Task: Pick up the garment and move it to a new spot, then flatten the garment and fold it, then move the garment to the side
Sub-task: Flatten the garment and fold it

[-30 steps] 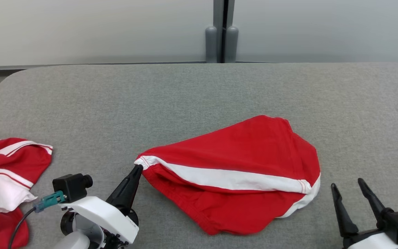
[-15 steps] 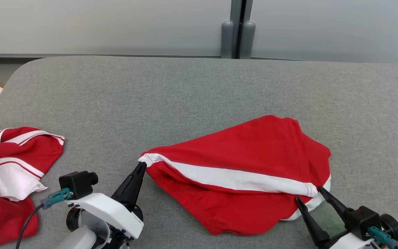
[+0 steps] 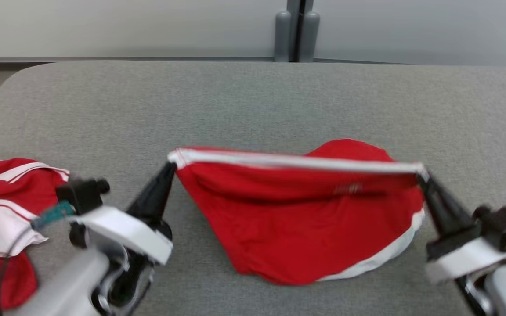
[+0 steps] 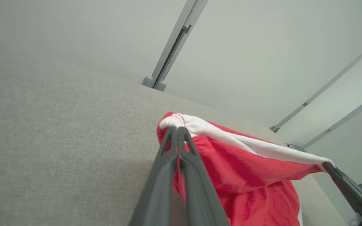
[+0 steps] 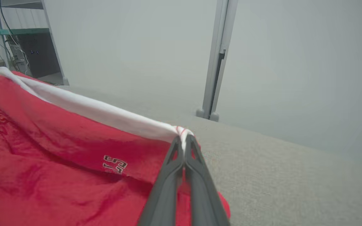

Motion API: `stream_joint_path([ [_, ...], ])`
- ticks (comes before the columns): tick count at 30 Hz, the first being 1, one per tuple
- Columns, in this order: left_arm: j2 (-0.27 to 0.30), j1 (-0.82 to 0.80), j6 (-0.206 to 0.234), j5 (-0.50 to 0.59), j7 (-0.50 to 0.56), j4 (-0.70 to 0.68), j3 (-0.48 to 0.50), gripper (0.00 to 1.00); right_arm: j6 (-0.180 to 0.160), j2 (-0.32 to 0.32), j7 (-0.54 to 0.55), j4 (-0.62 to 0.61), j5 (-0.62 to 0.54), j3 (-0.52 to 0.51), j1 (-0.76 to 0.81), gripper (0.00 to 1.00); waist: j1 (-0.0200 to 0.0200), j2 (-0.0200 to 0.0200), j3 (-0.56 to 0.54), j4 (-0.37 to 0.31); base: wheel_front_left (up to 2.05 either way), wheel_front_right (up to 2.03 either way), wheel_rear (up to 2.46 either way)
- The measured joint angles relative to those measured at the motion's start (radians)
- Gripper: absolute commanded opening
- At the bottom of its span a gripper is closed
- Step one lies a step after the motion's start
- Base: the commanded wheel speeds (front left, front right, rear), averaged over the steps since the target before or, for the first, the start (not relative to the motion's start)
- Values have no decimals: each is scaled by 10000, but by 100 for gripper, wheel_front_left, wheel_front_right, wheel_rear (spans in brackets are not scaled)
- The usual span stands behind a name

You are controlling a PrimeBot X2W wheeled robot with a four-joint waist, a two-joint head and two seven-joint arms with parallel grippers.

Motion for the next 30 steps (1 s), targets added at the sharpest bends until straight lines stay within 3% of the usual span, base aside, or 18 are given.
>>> stream_joint_path([
  [5,460,-1894,-13,552,529,-474,207,0,0,-554,-2,-449,-612,-842,-1983,0,0,0,307,-394,0,0,0],
  [8,420,-4282,-161,1360,941,-255,268,0,0,-965,-2,-148,-1135,-1014,-4419,0,0,0,769,-656,0,0,0],
  [13,-203,-7517,-428,2656,880,1087,188,0,0,-1499,-2,518,-1896,-817,-7519,0,-1,0,1564,-934,0,0,0],
  [18,-715,-10099,-838,3847,48,2211,104,0,0,-1716,-2,445,-2382,-1122,-9698,0,0,0,2346,-1259,0,0,0],
  [24,-1118,-10883,-1354,4704,-546,2794,-35,0,0,-2132,-2,-59,-2780,-1183,-10081,0,0,0,3037,-1533,0,0,0],
  [30,-1164,-8894,-1565,5344,-591,2034,176,0,0,-2648,-2,-759,-2541,-1068,-7241,0,0,0,3274,-1352,0,0,0],
])
